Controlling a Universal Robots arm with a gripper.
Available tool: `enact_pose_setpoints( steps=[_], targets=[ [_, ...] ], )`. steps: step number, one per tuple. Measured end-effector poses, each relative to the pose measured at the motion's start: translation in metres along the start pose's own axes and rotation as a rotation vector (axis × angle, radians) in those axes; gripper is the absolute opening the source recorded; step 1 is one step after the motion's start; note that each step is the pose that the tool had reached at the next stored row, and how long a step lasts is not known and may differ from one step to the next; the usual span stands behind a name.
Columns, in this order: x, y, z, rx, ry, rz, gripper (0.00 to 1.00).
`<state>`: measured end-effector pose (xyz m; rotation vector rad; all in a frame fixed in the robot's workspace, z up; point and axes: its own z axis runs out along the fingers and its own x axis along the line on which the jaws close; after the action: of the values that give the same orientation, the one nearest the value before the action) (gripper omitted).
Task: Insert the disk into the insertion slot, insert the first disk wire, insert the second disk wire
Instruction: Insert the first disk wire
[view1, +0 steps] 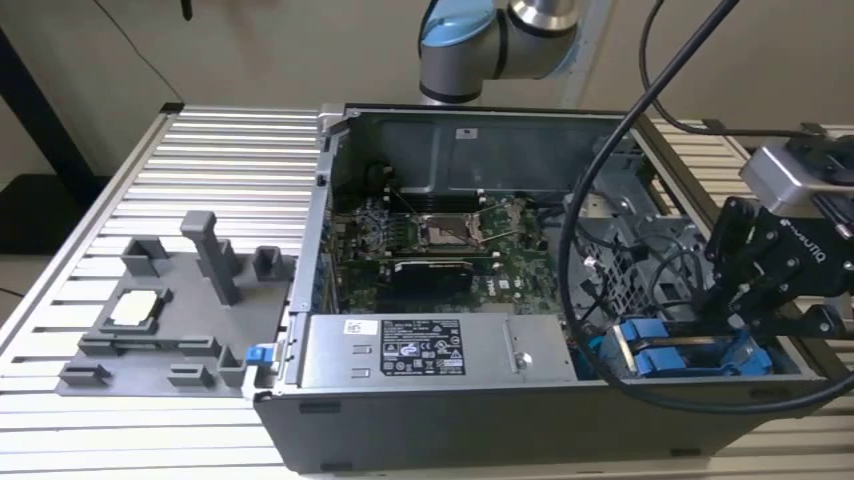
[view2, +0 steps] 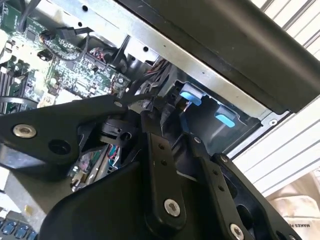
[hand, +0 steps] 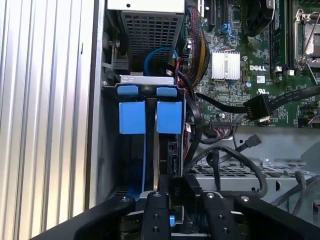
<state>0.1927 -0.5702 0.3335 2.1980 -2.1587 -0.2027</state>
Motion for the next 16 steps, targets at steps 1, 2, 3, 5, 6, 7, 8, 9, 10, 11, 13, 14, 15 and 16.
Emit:
enact_pose_setpoints(
  steps=[1,2,3,5,6,7,8,9,10,11,13,14,15,16],
  targets=[
    [-0.0003,0.0006,-0.0044,0.0,0.0002,0.0,0.27],
    [-0.0006,0.0012,-0.0091,0.0,0.0006,0.0,0.27],
    [-0.0008,0.0017,-0.0134,0.0,0.0006,0.0,0.27],
    [-0.0013,0.0027,-0.0204,0.0,0.0006,0.0,0.27],
    [-0.0014,0.0031,-0.0238,0.0001,0.0008,0.0,0.27],
    [-0.0016,0.0036,-0.0273,0.0001,0.0009,0.0,0.27],
    [-0.0018,0.004,-0.0305,0.0001,0.0008,0.0,0.27],
    [-0.002,0.0044,-0.0334,0.0001,0.0008,0.0,0.27],
    [-0.0021,0.0047,-0.0359,0.0001,0.0011,0.0,0.27],
    [-0.0023,0.005,-0.0379,0.0001,0.0012,0.0,0.27],
    [-0.0025,0.0055,-0.0385,0.005,0.0012,0.0,0.27],
    [-0.0026,0.006,-0.0385,0.0175,0.0017,-0.001,0.27],
    [-0.0027,0.0067,-0.0385,0.0303,0.0021,-0.002,0.27],
    [-0.0027,0.008,-0.0383,0.0393,0.0023,-0.002,0.27]
  ],
)
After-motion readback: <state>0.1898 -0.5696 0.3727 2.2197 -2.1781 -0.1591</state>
